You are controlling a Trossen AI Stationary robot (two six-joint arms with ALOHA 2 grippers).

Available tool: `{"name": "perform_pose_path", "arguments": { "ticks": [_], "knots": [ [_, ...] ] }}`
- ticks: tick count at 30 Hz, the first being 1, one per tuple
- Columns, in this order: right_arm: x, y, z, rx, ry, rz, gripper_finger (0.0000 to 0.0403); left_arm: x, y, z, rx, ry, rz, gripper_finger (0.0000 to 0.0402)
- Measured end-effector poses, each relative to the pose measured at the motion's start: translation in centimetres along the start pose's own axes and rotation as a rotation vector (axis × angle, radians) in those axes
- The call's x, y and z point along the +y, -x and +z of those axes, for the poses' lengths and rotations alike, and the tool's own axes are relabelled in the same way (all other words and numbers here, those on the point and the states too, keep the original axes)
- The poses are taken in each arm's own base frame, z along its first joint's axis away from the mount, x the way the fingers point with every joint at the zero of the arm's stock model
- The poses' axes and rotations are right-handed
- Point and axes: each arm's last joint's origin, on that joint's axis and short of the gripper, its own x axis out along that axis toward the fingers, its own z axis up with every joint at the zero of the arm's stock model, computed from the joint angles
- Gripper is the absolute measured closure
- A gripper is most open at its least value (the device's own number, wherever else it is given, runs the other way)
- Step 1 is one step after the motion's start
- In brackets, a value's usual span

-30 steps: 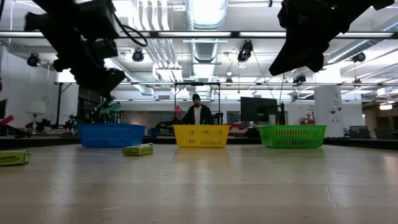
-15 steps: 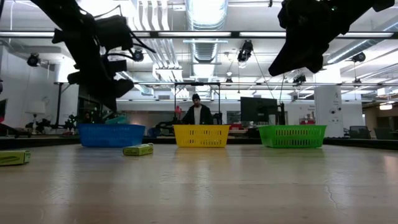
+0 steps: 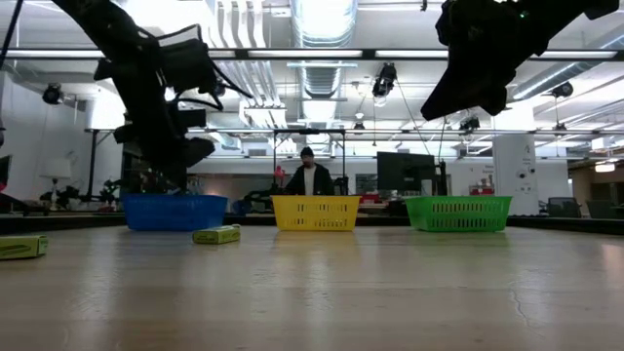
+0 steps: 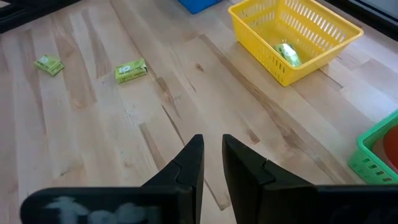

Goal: Pick and place Stapler, Stapler remover, tape
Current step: Put the light blue staple remover into the blue basket, then put the top green staple box into the yellow basket

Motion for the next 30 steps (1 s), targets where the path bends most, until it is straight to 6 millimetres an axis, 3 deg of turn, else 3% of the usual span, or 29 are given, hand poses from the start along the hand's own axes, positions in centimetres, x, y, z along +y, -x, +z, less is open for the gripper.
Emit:
{"name": "perform_pose_path", "arguments": {
  "ticks": [6, 12, 14, 18, 22, 30],
  "knots": [
    [0.0, 0.0, 0.0, 0.0, 0.0, 0.0, 0.0351, -0.1, 0.0, 0.1, -0.001, 0.007, -0.012, 0.0373],
    [0.0, 0.0, 0.0, 0.0, 0.0, 0.0, 0.0351, -0.1, 0.2, 0.4, -0.018, 0.038, -0.023, 0.0302],
    [0.0, 0.0, 0.0, 0.001, 0.001, 0.001, 0.0351, -0.5, 0.8, 0.7, -0.017, 0.057, -0.098, 0.0281],
    [0.0, 0.0, 0.0, 0.002, 0.001, 0.0, 0.0351, -3.0, 2.8, 0.9, -0.037, 0.084, -0.402, 0.0253],
    [0.0, 0.0, 0.0, 0.002, 0.005, 0.0, 0.0351, -6.2, 5.6, -0.4, -0.066, 0.072, -0.655, 0.0242],
    [0.0, 0.0, 0.0, 0.005, 0.002, 0.006, 0.0351, -9.5, 9.3, -4.4, -0.019, 0.102, -0.772, 0.0241]
  ]
}}
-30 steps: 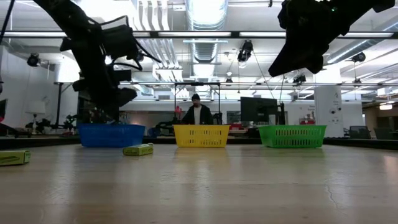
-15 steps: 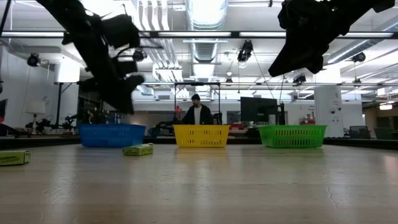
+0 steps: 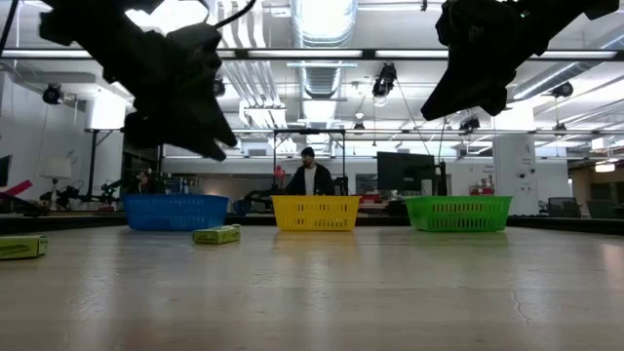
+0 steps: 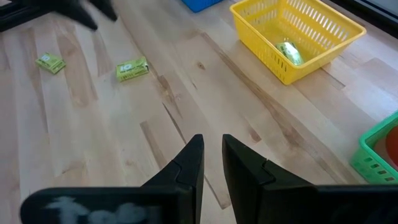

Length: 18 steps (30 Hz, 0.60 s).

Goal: Pick and place Stapler, Stapler remover, tape
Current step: Put the top green staple box into the yellow basket

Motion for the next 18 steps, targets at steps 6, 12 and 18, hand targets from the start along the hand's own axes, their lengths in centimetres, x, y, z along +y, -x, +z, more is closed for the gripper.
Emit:
{"name": "perform_pose_path", "arguments": {
  "ticks": [6, 12, 18],
  "knots": [
    [0.0, 0.0, 0.0, -0.001, -0.002, 0.001, 0.0351, -0.9, -2.3, -2.6, 0.033, 0.008, 0.073, 0.0241],
    [0.0, 0.0, 0.0, 0.002, -0.001, 0.002, 0.0351, -1.4, -4.4, -3.3, 0.05, -0.012, 0.147, 0.0216],
    [-0.1, -0.1, -0.2, 0.007, 0.002, -0.001, 0.0351, -1.0, -4.7, -3.4, 0.049, -0.02, 0.265, 0.0166]
  ]
}}
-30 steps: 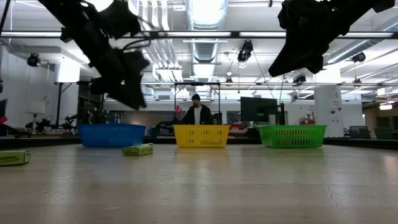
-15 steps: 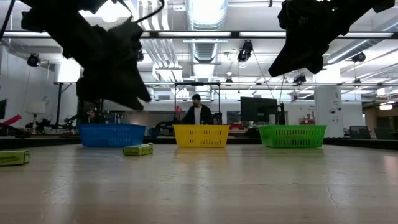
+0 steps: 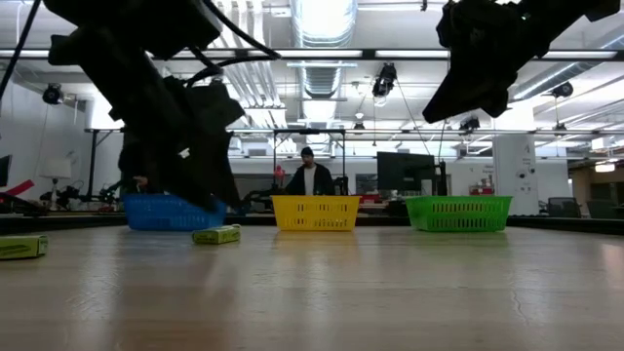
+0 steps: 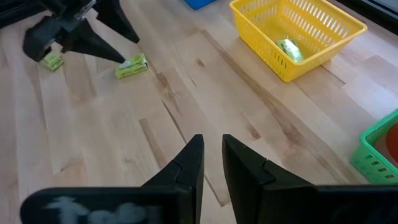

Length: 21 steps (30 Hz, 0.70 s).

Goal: Pick and place Stapler, Stapler remover, tape
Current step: Put the top green staple box into the yellow basket

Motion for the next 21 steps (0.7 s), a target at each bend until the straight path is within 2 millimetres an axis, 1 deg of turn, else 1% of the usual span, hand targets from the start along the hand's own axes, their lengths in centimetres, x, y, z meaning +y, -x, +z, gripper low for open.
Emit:
{"name": "perform_pose_path", "arguments": {
  "ticks": [5, 13, 18, 21],
  "knots": [
    [-0.2, -0.1, -0.3, 0.008, -0.006, -0.005, 0.0351, 0.1, -0.2, -0.5, 0.047, 0.039, -0.015, 0.0153],
    [-0.4, -0.4, -0.9, 0.023, -0.021, -0.015, 0.0351, -0.1, -1.2, -1.2, 0.065, 0.024, -0.008, 0.0154],
    [-0.4, -0.4, -0.9, 0.021, -0.022, -0.013, 0.0351, 0.1, -2.1, -1.5, 0.073, 0.009, 0.018, 0.0154],
    [-0.4, -0.4, -0.9, 0.021, -0.021, -0.013, 0.0351, 0.1, -2.6, -1.8, 0.073, -0.031, 0.035, 0.0157]
  ]
}}
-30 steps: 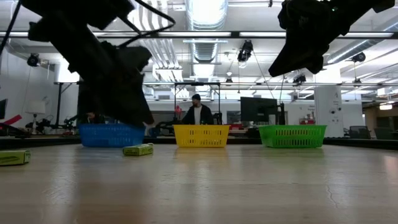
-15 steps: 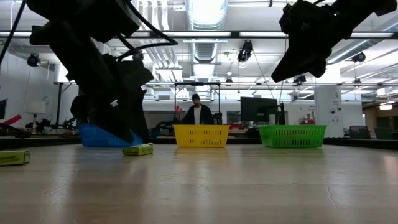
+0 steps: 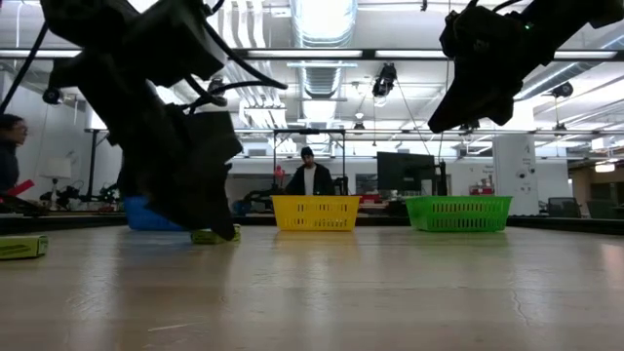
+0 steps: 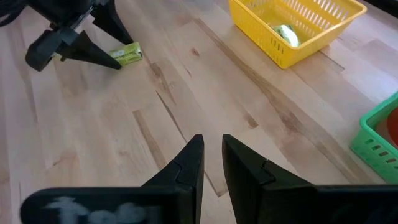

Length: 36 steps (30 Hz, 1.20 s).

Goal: Pick and place Stapler, Stapler remover, tape
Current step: Put the top green staple box into the yellow basket

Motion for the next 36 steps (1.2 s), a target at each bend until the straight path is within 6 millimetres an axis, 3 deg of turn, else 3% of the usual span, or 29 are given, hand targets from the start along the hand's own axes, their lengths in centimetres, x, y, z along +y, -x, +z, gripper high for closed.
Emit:
{"name": "perform_pose_path", "arguments": {
  "ticks": [5, 14, 19, 24, 28, 36],
  "knots": [
    [0.0, 0.0, 0.0, -0.001, 0.0, 0.0, 0.0351, 0.0, -0.3, -0.1, -0.008, -0.038, 0.017, 0.0185],
    [0.1, 0.0, 0.1, -0.01, -0.003, 0.006, 0.0351, -0.3, 0.1, 1.2, -0.034, -0.102, 0.006, 0.0293],
    [0.1, 0.0, 0.1, -0.015, -0.001, 0.01, 0.0351, -0.6, 0.0, 3.1, -0.082, -0.14, 0.019, 0.0293],
    [0.1, 0.0, 0.1, -0.016, -0.001, 0.01, 0.0351, -1.0, 0.0, 6.7, -0.151, -0.206, 0.028, 0.0262],
    [0.1, 0.0, 0.1, -0.017, -0.001, 0.011, 0.0351, -0.7, 0.0, 10.4, -0.21, -0.241, 0.055, 0.0269],
    [0.1, 0.0, 0.1, -0.017, -0.001, 0.011, 0.0351, 3.3, -1.0, 17.1, -0.234, -0.185, 0.073, 0.0283]
  ]
}}
